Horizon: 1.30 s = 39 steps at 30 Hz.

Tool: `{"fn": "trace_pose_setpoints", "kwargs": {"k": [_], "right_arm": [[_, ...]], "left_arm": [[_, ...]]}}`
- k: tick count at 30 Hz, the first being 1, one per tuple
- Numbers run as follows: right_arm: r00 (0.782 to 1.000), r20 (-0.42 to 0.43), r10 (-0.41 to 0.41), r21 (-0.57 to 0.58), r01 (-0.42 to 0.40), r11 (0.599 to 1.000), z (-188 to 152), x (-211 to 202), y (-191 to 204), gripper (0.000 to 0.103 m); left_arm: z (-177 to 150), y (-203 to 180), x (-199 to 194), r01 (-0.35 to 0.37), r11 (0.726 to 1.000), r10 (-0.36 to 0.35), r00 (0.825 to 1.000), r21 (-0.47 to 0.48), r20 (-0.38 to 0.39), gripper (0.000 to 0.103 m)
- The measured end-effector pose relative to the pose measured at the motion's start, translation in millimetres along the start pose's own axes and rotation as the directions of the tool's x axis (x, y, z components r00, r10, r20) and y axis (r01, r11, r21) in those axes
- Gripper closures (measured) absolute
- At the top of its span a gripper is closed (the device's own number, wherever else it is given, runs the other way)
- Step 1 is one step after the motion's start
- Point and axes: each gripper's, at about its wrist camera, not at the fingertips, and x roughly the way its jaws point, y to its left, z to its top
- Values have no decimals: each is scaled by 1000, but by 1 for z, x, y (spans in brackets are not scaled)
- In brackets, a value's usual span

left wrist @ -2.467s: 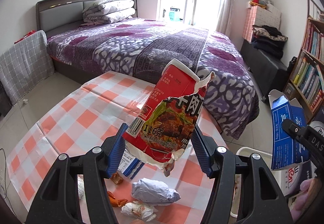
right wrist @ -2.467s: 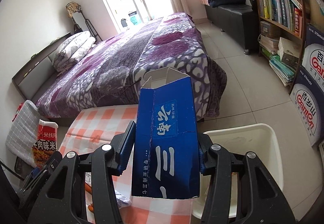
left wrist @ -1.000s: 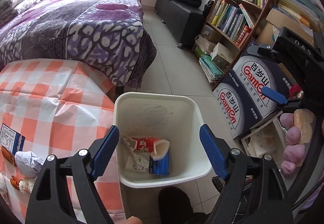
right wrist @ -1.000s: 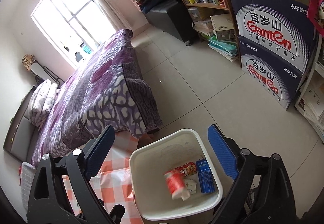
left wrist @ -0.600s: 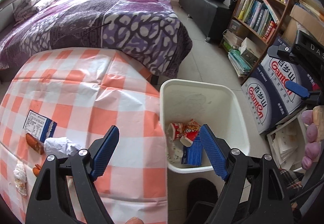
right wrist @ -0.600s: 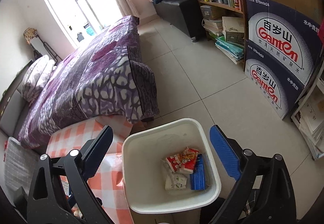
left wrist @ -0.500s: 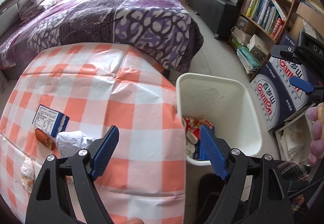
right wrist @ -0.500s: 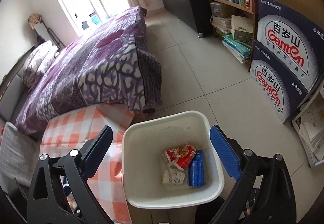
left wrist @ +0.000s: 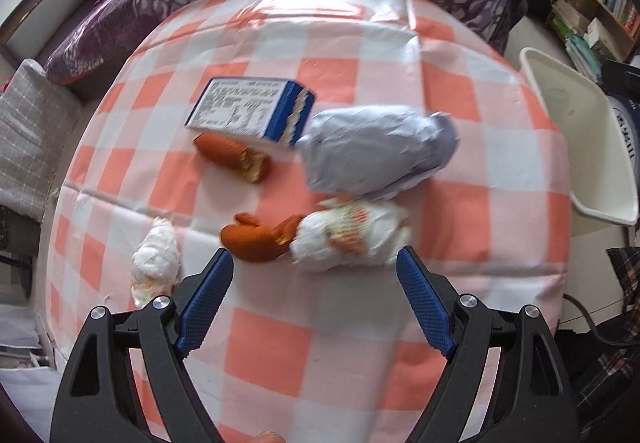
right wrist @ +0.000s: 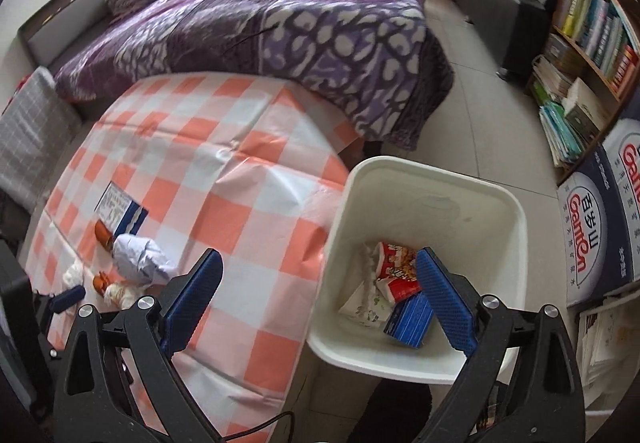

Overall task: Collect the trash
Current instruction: 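Grasp the white tissue bundle with the left tool while the right tool grasps the white printed bag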

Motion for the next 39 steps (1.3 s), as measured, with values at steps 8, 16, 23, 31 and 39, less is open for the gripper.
{"fn": "trace_pose_setpoints", "kwargs": {"k": [8,16,23,31,39], "right_arm": [[995,-76,68,-321,-89,943,-25,18,96,10],[973,-118,197,-575,-229,785,-53,18,167,10],[957,-203,206,-635,-289,717,-59,39,196,14],[947,-278,158,-657,-307,688,-60,74,203,46],[933,-310,183,-616,-343,709,-58,79,199,74]], "left_arm": [[-9,65,10,-98,993,96,995,-70,-38,21],[-10,107,29,-58,989,42,992,-137,-117,22],[-13,125,46,10,985,-39,985,-170,-169,22],[-10,132,51,56,983,-88,980,-172,-181,25],[-8,139,46,88,974,-123,978,-208,-166,63]]}}
